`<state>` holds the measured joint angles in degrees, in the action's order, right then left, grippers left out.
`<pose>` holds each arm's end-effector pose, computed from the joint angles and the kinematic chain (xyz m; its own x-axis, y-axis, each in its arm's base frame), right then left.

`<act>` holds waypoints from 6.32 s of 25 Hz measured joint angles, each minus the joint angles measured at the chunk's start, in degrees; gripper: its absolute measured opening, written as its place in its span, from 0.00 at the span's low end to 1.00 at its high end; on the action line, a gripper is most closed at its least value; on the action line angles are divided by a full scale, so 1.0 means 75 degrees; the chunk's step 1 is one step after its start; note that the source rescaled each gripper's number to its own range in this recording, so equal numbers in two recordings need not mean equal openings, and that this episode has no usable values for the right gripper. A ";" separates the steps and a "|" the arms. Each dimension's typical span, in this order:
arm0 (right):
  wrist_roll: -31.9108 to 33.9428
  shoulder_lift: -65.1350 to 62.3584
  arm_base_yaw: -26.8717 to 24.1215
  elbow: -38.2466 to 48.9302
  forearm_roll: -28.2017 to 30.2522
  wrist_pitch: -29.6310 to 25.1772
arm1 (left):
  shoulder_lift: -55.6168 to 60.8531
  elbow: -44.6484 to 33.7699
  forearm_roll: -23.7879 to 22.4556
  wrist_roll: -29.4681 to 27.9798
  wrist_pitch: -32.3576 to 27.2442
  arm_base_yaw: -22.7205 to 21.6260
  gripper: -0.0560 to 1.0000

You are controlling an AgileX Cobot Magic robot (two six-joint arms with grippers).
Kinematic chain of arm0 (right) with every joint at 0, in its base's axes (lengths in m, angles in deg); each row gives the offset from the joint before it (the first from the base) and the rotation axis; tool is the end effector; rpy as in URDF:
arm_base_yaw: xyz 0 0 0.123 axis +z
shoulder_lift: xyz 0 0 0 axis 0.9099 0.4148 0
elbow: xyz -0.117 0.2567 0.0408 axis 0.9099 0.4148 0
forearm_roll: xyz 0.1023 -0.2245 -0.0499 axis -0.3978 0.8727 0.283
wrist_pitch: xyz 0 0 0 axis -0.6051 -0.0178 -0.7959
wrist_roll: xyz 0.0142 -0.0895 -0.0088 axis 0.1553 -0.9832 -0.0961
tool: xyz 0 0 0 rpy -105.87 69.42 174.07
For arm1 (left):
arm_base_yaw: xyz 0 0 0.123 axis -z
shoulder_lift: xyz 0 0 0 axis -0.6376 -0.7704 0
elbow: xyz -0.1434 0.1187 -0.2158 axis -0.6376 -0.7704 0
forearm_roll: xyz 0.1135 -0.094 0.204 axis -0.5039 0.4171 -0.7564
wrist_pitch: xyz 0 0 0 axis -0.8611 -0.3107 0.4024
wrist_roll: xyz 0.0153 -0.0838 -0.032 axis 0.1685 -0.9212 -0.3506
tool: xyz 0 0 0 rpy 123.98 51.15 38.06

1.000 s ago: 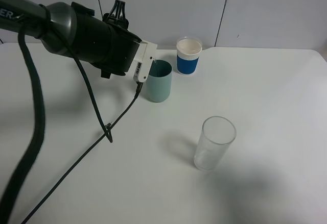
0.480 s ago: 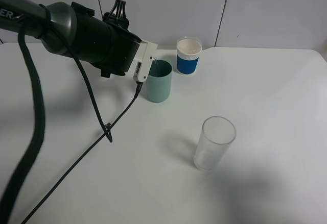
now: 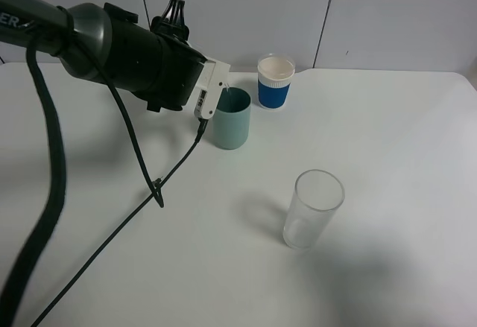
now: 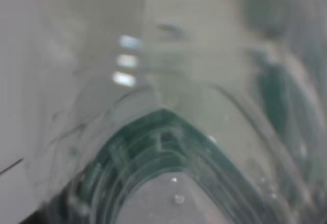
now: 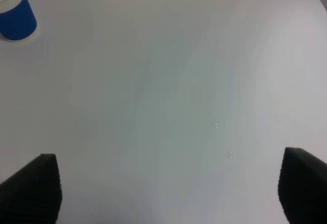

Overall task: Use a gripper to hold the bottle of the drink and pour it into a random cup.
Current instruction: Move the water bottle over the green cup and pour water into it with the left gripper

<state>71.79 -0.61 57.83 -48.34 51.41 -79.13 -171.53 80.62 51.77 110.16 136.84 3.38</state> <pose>-0.0017 0.0067 0.2716 -0.4608 0.0822 -0.8837 0.0802 0.9955 0.0507 0.3379 -0.2089 0.1819 -0.1969 0.8846 0.4227 0.4555 -0.2993 0.8384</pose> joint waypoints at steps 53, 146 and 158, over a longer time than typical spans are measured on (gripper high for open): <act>0.0000 0.0000 0.0000 0.0000 0.0000 0.0000 | 0.0000 0.0006 -0.0493 0.0053 0.0310 0.0000 0.05; 0.0000 0.0000 0.0000 0.0000 0.0007 0.0000 | 0.0000 0.0006 -0.1543 0.0058 0.0815 0.0000 0.05; 0.0000 0.0000 0.0000 0.0000 0.0007 0.0000 | 0.0000 0.0006 -0.1653 0.0058 0.0903 0.0000 0.05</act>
<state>71.79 -0.61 57.83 -48.34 51.46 -79.13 -171.53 80.67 39.38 110.60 143.61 3.38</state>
